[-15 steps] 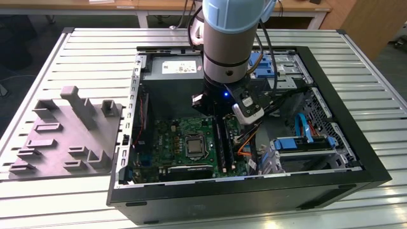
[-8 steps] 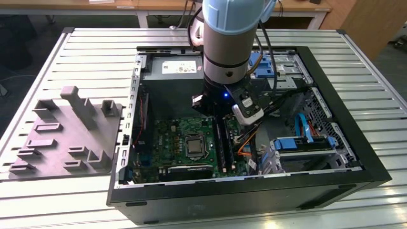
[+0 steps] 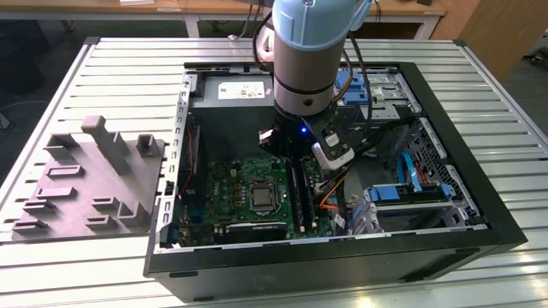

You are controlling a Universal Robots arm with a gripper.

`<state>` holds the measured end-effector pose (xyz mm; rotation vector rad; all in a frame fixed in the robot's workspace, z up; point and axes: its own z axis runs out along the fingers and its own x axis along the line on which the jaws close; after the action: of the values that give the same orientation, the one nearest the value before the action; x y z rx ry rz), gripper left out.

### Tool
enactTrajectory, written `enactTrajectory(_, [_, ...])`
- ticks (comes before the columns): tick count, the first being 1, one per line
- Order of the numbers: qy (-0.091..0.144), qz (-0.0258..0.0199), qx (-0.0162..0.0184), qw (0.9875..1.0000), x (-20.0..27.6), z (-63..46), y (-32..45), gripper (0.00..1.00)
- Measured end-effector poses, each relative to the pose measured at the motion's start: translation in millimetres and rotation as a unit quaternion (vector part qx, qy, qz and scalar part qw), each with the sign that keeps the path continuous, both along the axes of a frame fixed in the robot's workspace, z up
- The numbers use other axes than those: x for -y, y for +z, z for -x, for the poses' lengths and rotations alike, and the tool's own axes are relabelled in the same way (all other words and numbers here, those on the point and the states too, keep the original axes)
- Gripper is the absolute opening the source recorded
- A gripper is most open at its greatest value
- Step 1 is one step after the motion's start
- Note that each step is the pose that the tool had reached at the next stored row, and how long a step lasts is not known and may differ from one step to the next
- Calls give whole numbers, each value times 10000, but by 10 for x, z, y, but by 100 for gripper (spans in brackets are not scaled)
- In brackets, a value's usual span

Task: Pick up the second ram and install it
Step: 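Press down the second ram until it locks into place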

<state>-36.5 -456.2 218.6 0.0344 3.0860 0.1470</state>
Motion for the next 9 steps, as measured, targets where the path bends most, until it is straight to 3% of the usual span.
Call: enactTrajectory(9, [0,-2,1,10000,-1,0,-18,10])
